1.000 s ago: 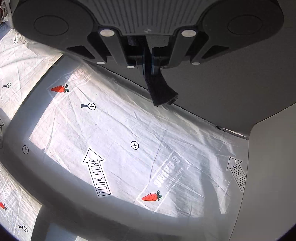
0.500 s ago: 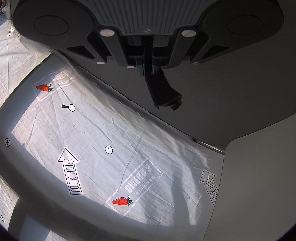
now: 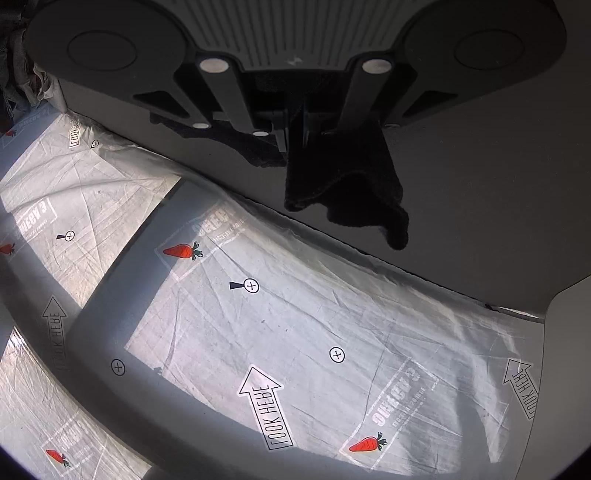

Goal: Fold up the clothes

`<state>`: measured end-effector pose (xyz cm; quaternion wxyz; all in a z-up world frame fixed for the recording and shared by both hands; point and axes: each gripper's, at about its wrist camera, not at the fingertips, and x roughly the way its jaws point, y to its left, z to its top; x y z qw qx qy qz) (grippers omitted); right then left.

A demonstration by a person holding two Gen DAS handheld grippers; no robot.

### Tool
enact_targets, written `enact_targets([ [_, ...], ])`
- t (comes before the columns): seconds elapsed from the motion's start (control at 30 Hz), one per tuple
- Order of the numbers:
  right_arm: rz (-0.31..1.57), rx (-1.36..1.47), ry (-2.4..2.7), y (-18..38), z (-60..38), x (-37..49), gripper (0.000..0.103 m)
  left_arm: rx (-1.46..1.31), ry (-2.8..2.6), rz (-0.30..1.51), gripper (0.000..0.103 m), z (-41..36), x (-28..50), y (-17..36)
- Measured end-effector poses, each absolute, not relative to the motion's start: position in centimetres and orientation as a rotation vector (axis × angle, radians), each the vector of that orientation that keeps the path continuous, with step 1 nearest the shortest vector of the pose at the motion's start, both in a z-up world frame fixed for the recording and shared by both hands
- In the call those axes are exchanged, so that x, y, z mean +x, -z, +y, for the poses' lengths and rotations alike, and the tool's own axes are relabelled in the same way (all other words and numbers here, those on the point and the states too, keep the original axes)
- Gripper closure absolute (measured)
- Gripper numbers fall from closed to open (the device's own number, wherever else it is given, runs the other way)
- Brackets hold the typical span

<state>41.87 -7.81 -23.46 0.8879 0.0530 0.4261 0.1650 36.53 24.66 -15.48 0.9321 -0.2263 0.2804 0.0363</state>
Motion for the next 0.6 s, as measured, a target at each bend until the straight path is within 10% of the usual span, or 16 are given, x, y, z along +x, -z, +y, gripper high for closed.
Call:
enact_targets([
  [0.6,0.893,0.336,-0.292,23.6,-11.9,42.0,0.055,-0.104,0.340,0.688,0.076,10.7,38.1,15.5],
])
